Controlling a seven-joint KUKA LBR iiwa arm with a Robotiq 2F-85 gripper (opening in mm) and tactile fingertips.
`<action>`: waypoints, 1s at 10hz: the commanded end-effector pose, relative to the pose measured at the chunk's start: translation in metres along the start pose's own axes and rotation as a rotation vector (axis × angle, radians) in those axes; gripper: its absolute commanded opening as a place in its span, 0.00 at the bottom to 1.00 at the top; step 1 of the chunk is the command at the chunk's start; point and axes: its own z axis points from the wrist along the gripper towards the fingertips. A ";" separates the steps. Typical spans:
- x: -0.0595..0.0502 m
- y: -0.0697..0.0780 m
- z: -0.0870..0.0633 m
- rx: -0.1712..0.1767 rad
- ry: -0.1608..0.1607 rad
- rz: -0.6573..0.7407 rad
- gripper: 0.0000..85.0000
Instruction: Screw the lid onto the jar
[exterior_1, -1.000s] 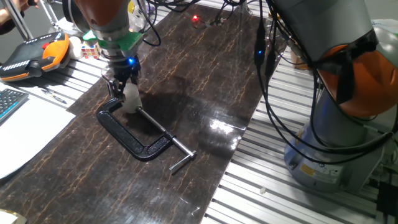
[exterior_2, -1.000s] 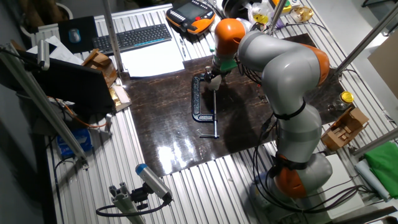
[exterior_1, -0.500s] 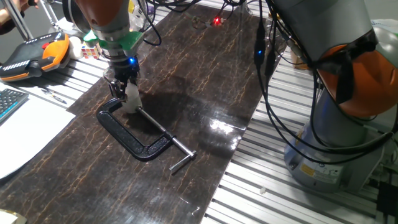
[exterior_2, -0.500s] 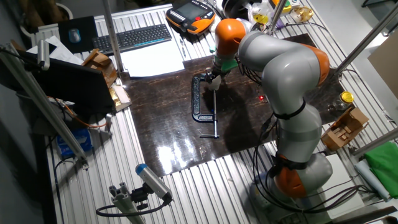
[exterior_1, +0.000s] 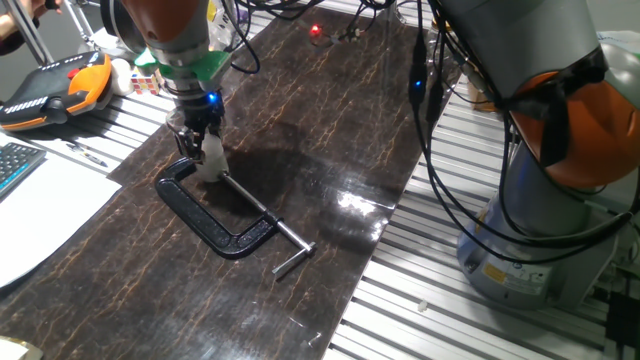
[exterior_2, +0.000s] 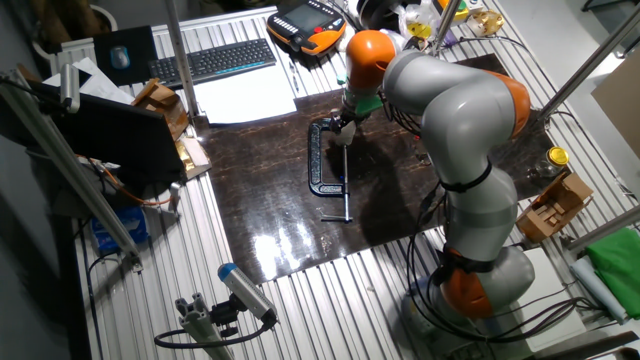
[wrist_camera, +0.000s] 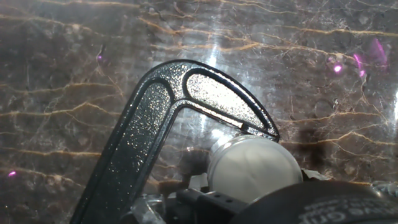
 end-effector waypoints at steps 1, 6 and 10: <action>0.000 0.000 0.000 0.000 0.001 0.003 0.82; 0.001 0.000 0.001 -0.002 -0.012 0.083 0.81; 0.000 0.000 0.002 0.008 -0.024 0.277 0.81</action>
